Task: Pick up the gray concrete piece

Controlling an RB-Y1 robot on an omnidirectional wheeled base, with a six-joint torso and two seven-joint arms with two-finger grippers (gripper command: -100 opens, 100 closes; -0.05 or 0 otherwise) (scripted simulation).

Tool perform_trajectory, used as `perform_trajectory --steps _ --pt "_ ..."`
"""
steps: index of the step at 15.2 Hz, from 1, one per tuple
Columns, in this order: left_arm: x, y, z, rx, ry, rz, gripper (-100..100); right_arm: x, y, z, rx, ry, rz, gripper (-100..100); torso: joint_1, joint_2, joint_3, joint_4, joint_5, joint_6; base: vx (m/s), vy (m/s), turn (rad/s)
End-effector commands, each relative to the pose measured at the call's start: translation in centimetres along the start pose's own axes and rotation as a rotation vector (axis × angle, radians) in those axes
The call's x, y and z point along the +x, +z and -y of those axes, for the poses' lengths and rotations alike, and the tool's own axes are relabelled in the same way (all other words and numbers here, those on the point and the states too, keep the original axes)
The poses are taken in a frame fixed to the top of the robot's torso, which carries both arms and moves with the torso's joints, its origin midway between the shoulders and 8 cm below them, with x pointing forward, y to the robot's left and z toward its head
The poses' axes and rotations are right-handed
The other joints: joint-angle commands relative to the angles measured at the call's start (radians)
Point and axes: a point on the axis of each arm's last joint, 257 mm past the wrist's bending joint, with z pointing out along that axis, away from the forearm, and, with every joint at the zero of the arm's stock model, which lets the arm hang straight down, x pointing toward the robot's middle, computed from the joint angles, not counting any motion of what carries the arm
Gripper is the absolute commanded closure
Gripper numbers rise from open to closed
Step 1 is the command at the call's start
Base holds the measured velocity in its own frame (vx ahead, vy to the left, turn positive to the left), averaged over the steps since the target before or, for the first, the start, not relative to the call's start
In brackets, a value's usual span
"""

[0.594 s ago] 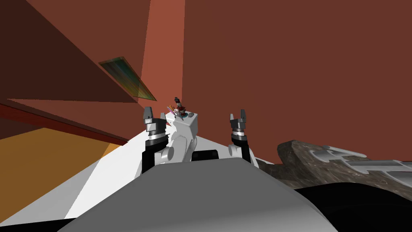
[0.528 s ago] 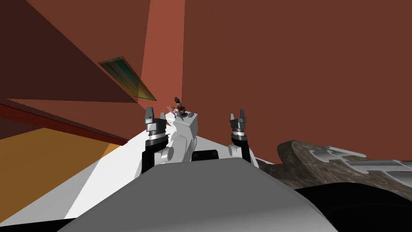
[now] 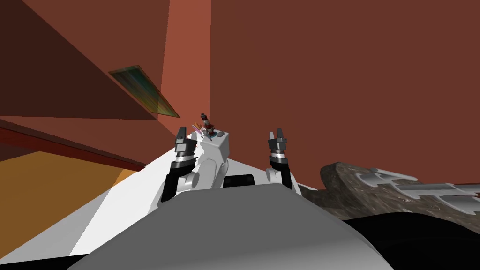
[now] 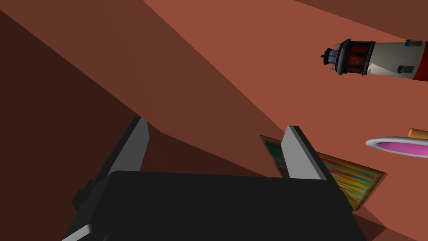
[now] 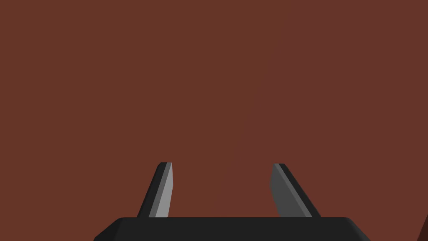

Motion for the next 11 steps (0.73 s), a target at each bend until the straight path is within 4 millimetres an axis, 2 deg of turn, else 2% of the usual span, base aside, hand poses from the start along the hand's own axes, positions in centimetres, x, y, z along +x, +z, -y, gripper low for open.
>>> perform_trajectory --steps 1,6,11 --pt "0.2 0.0 -1.3 -0.029 -0.019 -0.031 -100 0.0 0.0 0.0 0.000 0.000 0.000 0 0.000 0.000 0.000 0.000 0.000 0.000 0.022 -0.057 -0.051" --pt "-0.2 -0.4 -5.3 -0.120 -0.090 -0.061 -100 0.0 0.0 0.0 0.000 0.000 0.000 0 -0.001 -0.001 -0.001 0.000 0.000 0.000 0.027 -0.064 -0.061" --pt "-1.4 -1.0 -10.0 -0.227 -0.192 -0.039 -100 0.0 0.0 0.0 0.000 0.000 0.000 0 -0.003 -0.002 -0.001 -0.001 -0.001 0.000 0.044 -0.079 -0.076"
